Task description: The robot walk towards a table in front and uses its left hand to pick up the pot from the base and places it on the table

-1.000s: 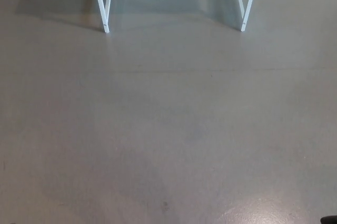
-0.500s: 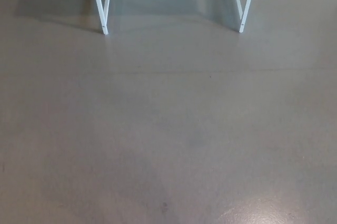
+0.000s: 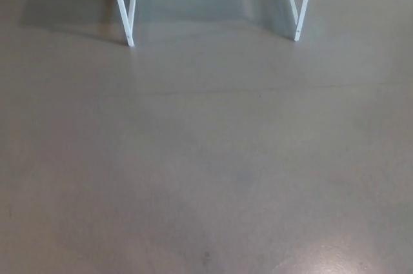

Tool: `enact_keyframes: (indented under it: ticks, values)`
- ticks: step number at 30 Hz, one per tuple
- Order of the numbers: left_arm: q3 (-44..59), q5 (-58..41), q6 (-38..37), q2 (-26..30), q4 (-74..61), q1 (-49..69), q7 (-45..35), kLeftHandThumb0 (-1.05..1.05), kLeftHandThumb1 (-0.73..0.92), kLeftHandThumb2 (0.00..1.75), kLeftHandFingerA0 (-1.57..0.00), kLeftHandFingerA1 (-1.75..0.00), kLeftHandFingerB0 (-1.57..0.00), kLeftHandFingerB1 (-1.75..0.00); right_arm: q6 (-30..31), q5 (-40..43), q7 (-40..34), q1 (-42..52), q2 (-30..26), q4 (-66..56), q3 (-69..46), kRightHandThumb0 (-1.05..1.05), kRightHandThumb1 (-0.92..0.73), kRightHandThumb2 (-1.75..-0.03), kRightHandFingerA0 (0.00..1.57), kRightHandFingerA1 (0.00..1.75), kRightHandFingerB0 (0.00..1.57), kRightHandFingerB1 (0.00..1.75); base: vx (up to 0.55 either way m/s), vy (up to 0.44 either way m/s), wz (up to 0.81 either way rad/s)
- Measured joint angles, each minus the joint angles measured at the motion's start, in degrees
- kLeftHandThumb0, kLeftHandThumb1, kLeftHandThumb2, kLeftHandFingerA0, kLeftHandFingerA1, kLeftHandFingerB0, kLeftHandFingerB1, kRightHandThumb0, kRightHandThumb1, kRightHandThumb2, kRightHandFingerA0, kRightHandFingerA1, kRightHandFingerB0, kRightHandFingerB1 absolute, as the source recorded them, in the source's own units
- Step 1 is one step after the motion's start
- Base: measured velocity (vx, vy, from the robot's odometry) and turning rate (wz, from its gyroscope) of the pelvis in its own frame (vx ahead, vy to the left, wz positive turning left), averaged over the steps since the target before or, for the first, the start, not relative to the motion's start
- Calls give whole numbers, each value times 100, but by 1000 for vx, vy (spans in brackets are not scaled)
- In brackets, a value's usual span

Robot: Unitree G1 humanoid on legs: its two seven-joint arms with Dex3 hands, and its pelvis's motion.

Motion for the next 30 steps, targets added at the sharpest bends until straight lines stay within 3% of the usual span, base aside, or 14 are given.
enact_keyframes:
  ticks: [13, 15, 17, 18, 29, 30]
  values:
    - [-11, 15, -56, 50, 75, -85, 69, -27, 37, 92, -7, -50, -7, -49, -15, -12, -8, -165, 6, 79, 77, -94, -25, -65, 60, 61, 56, 54, 42, 109, -8]
    - [-7, 14, -57, 103, 48, -146, 82, -27, 37, 91, -7, -50, -7, -49, -14, -17, -9, -215, 11, 77, 99, -105, -21, -59, 69, 63, 59, 52, 132, 138, 0]
    - [-8, 13, -57, 108, 50, -127, 80, -27, 37, 91, -7, -51, -7, -49, -15, -17, -13, -219, 11, 77, 109, -105, -22, -60, 68, 63, 61, 52, 171, 68, 2]
    - [-8, 13, -57, 108, 56, -101, 80, -26, 36, 91, -7, -51, -7, -50, -15, -20, -14, -204, 11, 76, 123, -93, -24, -63, 62, 59, 58, 51, 184, 6, 3]
    - [-34, 10, -107, 65, 172, -25, 91, -27, 35, 91, -8, -50, -7, -50, -9, -103, -61, -157, -24, 105, 234, -92, -27, -67, 61, 60, 55, 53, 212, -152, 7]
    - [-37, 10, -127, 64, 170, -49, 90, -49, 54, 58, -26, -31, -20, -28, -10, -108, -72, -166, -40, 100, 234, -93, -26, -67, 61, 60, 53, 51, 205, -157, -9]
